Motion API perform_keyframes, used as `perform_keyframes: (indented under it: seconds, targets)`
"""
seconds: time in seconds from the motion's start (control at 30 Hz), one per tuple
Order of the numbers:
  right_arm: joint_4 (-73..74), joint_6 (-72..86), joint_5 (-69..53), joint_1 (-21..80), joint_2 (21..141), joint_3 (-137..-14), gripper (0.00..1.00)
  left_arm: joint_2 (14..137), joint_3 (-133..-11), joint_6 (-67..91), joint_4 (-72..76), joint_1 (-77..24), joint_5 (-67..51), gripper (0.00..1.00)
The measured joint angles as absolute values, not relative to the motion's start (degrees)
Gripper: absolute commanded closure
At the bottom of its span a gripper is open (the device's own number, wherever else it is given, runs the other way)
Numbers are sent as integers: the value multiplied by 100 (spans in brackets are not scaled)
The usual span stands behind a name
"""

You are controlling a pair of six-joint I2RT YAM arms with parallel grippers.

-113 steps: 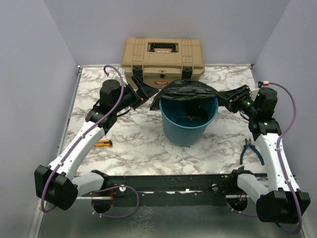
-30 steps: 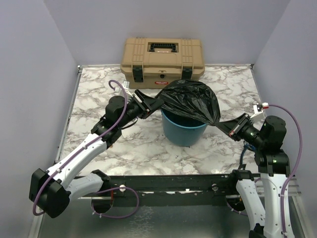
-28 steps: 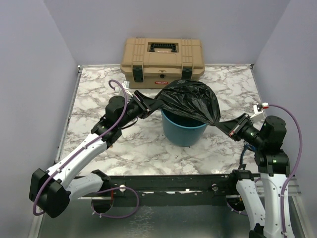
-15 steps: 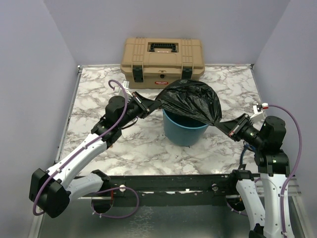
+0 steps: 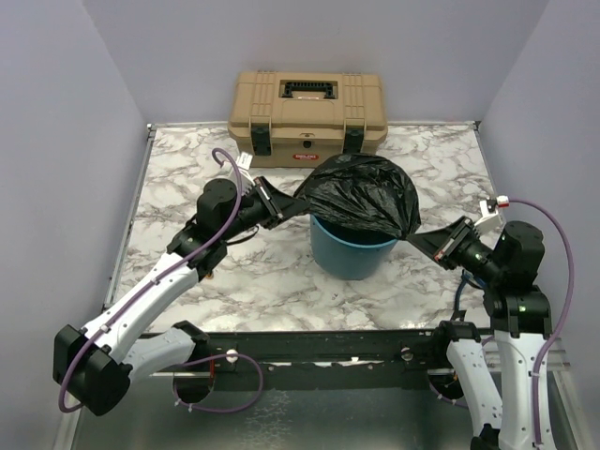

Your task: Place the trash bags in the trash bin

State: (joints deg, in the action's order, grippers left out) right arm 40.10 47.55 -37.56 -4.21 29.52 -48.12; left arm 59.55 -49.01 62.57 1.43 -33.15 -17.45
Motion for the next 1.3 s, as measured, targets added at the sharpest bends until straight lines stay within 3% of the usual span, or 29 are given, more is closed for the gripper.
perform_keyframes:
  seconds: [0.07, 0.37, 0.4, 0.5, 0.73, 1.03, 1.23, 1.3]
  targets:
    - [4034, 4744, -3780, -421, 2928, -4834, 100, 5911, -4915, 6165, 19, -3312, -1820, 75]
    - [4178, 4678, -3826, -421, 2904, -4952, 100, 5802, -5011, 5902, -480, -3315, -1857, 66]
    - [4185, 4661, -3828, -421, 2902, -4976, 100, 5784, -5024, 5885, -528, -3315, -1852, 68]
    - [4193, 4641, -3839, -421, 2904, -5013, 100, 5701, -5024, 5885, -626, -3315, -1800, 86]
    - [4213, 4639, -3852, -421, 2904, -5013, 100, 5470, -5041, 5846, -663, -3315, -1636, 99]
    - [4342, 4600, -3879, -421, 2926, -5113, 100, 5583, -5236, 5730, -698, -3315, -1885, 100]
    - [5046, 4191, -3909, -421, 3044, -6147, 99, 5527, -5419, 5629, -720, -3315, -2926, 100]
    - [5262, 4066, -3879, -421, 2993, -6318, 92, 5417, -5404, 5629, -764, -3319, -3179, 100]
